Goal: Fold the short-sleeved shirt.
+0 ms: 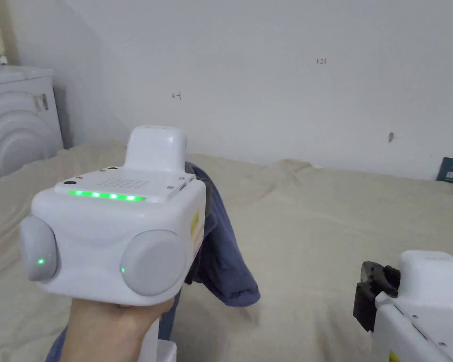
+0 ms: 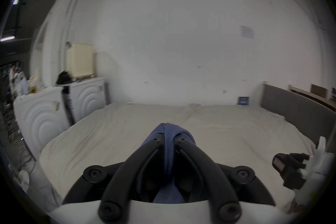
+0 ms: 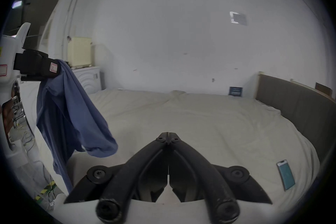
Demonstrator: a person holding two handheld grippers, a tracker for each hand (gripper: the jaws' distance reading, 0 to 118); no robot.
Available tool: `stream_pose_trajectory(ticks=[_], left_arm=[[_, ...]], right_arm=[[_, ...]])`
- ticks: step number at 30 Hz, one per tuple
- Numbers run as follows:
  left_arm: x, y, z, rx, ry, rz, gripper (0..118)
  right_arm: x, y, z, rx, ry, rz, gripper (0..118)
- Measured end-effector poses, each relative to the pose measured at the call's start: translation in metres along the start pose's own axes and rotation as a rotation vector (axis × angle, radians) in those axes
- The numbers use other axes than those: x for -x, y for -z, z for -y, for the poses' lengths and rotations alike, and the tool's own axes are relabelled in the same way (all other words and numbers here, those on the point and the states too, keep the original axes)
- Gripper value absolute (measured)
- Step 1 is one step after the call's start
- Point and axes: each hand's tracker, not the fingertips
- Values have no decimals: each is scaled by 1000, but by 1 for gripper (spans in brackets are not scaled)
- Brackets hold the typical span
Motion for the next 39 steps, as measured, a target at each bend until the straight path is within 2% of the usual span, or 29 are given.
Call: stream_pose_trajectory(ticks=[2, 7, 11, 16, 19, 23, 24, 25, 27, 28, 30, 32, 37, 39], left_arm=[[-34, 4, -3, 1, 31, 93, 8], [-105, 18, 8, 44, 8, 321, 8], [-149, 46, 46, 194, -13, 444, 8], [-185, 91, 130, 504, 7, 492, 8], [-192, 104, 174, 647, 10, 494, 8], [-194, 107, 193, 629, 75, 432, 10], [-193, 108, 191, 626, 69, 426, 12], [-190, 108, 189, 621, 48, 417, 29], [-181, 109, 184, 619, 11, 425, 92], [-178, 110, 181, 642, 6, 431, 118], [-167, 101, 178, 667, 4, 450, 116], [-148, 95, 179, 634, -58, 472, 116], [-105, 82, 160, 593, -117, 399, 115], [-76, 68, 152, 551, -135, 343, 108]], right_arm=[[-22, -8, 0, -9, 26, 48, 0], [-72, -30, 4, -36, 85, 150, 0], [-101, -37, 10, -19, 103, 210, 0], [-122, -34, 24, 14, 153, 230, 0], [-123, -26, 32, 45, 156, 234, 0], [-118, -19, 38, 71, 150, 215, 0], [-117, -18, 38, 76, 149, 211, 0], [-115, -16, 38, 79, 146, 207, 0], [-111, -16, 38, 83, 137, 197, 0], [-109, -15, 38, 85, 133, 192, 0], [-105, -15, 36, 86, 127, 184, 0], [-100, -15, 35, 81, 127, 171, 0], [-82, -13, 33, 84, 117, 122, 0], [-71, -12, 34, 88, 101, 100, 0]])
